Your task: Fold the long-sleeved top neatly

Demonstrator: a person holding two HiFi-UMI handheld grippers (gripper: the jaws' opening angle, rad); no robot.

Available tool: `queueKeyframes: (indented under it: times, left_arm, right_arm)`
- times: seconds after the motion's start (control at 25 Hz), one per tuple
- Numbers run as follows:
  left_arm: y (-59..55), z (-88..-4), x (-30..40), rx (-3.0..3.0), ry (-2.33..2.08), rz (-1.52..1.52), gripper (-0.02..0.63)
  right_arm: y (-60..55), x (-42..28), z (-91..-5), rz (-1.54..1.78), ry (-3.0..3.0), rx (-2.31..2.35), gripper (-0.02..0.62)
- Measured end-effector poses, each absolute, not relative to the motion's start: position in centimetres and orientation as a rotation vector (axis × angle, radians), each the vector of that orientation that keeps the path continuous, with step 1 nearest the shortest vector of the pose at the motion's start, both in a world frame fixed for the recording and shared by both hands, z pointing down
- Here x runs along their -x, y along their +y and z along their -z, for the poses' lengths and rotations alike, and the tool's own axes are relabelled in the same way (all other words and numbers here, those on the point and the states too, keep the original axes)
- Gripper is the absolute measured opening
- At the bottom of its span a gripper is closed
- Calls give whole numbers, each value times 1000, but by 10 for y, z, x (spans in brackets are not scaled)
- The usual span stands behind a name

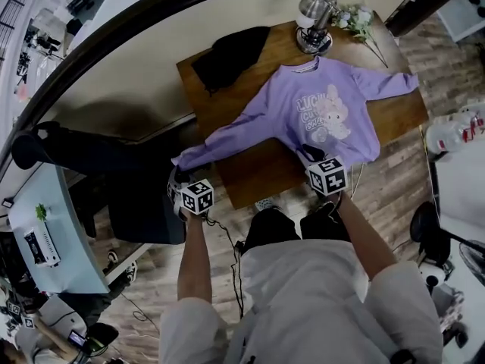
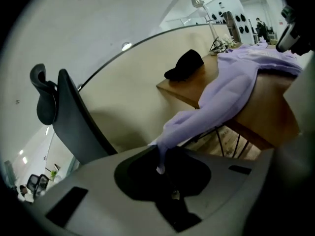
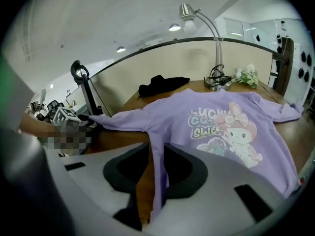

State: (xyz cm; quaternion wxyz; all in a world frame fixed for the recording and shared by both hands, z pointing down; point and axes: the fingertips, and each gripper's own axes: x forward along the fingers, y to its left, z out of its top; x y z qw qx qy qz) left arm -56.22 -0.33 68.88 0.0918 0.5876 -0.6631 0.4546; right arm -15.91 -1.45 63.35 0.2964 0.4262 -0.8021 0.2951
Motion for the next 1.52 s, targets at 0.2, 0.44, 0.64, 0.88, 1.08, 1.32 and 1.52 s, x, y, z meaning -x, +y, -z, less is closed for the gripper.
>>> queueKeyframes:
  times: [0.2,0.44,0.64,0.88,1.08,1.32,1.52]
  left_arm:
    - [19,-729,569,-1664,-1866,-1335,114]
    - [49,-744,561,-1596,-1822,-1216,155]
    - [103,-753,544,-1439,-1835,-1096,155]
    - [135,-701,421,-1628,-1894,-796,80]
    - [161,-667,291,-1716,-1894,-451,100]
    - [167,-688,152,-1807,-1701,-369,136]
    - [149,-708,96,-1829,-1615,-396,179]
  right_arm:
    - [-4,123,-646,-788,-2055,-1147,103]
    - [7,80,-652,-746,-2026,-1116,110]
    - [2,18,-651,-759,-2025,-1166,112]
    - [7,-73,-654,-721,-2057,-1162,120]
    - [18,-144,-659,-694,-2102,-1102,127]
    - [33,-199,-672,-659,-2125,-996,143]
    - [48,-206,-686,-690,-2155,-899,193]
